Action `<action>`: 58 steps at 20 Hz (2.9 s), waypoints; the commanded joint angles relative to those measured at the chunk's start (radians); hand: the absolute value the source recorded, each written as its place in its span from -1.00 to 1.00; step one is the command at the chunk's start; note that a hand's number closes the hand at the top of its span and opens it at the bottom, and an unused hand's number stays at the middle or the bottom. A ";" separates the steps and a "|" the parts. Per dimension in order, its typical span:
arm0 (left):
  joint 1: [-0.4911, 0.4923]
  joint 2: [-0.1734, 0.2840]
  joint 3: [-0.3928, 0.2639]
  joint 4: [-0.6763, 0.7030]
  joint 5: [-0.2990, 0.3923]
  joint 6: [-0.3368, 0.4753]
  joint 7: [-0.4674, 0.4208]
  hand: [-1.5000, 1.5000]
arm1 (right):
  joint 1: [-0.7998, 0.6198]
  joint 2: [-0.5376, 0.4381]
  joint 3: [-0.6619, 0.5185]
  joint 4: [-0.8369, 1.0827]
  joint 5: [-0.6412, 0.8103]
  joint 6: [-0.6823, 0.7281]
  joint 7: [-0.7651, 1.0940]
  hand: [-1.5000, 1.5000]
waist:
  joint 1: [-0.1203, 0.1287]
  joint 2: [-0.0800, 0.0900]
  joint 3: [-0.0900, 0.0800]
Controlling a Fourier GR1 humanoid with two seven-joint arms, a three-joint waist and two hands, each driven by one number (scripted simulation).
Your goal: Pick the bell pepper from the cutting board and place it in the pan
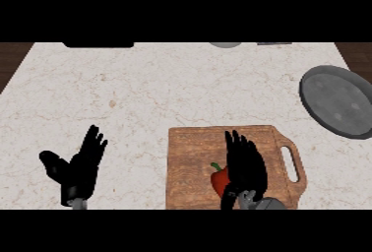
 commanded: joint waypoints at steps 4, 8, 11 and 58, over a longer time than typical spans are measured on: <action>0.007 0.017 0.034 0.013 0.028 -0.043 0.018 0.00 | -0.010 -0.042 0.045 0.103 0.026 -0.124 -0.181 1.00 | 0.002 0.003 -0.002; -0.026 0.021 0.034 -0.025 0.009 -0.022 0.095 0.00 | -0.038 -0.033 0.008 0.111 0.042 -0.114 -0.206 1.00 | 0.000 0.002 -0.002; -0.016 -0.008 0.040 -0.009 -0.010 -0.009 0.054 0.00 | -0.015 0.004 0.026 0.144 0.084 -0.145 -0.209 1.00 | -0.001 0.002 -0.003; 0.007 -0.039 0.023 0.003 -0.046 -0.042 0.011 0.00 | -0.268 -0.574 -0.641 0.315 -0.428 -0.378 -1.108 1.00 | 0.030 0.010 -0.002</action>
